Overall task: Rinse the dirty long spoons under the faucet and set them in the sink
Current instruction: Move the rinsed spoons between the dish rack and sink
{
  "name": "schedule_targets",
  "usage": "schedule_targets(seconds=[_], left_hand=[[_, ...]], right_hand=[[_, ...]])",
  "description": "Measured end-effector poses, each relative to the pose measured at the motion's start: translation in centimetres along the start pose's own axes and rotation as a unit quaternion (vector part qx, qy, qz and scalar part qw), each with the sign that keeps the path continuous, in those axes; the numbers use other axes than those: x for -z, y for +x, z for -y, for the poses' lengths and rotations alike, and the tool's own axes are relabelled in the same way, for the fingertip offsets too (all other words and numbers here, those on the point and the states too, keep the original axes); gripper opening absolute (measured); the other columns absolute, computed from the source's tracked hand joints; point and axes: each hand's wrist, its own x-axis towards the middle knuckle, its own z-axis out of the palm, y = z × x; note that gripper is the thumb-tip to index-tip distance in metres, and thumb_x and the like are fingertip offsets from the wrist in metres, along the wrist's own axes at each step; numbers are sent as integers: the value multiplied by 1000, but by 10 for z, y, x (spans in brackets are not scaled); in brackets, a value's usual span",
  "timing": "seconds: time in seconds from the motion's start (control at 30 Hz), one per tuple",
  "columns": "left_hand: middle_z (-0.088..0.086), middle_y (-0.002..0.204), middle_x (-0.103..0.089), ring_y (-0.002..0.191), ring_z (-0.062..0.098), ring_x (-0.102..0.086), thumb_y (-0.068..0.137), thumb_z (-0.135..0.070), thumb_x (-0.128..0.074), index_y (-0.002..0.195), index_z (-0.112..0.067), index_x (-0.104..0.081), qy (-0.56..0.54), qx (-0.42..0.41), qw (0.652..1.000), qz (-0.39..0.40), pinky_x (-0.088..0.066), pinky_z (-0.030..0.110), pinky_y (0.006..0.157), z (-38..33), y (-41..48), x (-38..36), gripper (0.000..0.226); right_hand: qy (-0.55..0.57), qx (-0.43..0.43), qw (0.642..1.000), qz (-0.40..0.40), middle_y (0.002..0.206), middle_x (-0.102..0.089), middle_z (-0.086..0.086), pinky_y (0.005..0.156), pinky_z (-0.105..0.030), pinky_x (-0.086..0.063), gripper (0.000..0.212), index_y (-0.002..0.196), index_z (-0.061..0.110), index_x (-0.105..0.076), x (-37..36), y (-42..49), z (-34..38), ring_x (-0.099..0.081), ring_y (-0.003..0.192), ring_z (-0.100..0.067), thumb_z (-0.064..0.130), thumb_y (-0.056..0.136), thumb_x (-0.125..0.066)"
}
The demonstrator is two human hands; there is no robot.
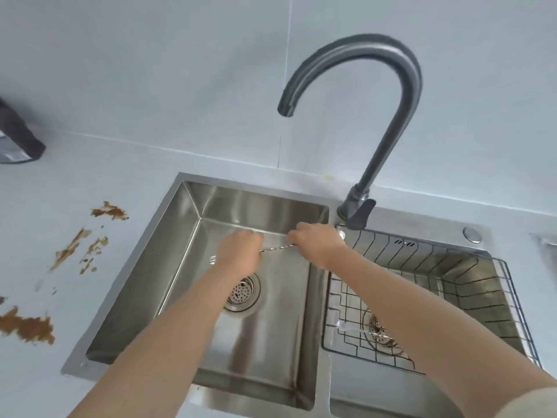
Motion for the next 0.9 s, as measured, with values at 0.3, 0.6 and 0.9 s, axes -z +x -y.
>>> schedule_targets(seconds=[0.3, 0.6, 0.9], left_hand=[[10, 100, -63, 95, 30, -59, 87, -1, -50, 93, -7, -61, 17, -179, 982, -50, -49, 36, 76, -128, 16, 11, 14], [13, 104, -63, 98, 30, -60, 85, 8, -44, 97, -3, -62, 24, -244, 969, 28, -49, 37, 80, -217, 9, -68, 24], [13, 105, -64, 97, 27, -60, 84, 8, -47, 99, -4, -60, 48, -213, 972, 93, -49, 33, 77, -225, 9, -120, 23]], right_hand=[[68, -160, 984, -33, 114, -57, -6, 74, -34, -45, 28, 114, 14, -57, -8, -110, -100, -59, 101, -30, 7, 92, -40], [109, -244, 963, 44, 115, -57, -7, 68, -30, -38, 31, 114, 14, -57, -89, -176, -147, -59, 99, -30, 2, 91, -39], [151, -226, 956, 111, 100, -48, -12, 66, -31, -36, 33, 111, 6, -53, -143, -171, -143, -44, 77, -26, -10, 84, -43]])
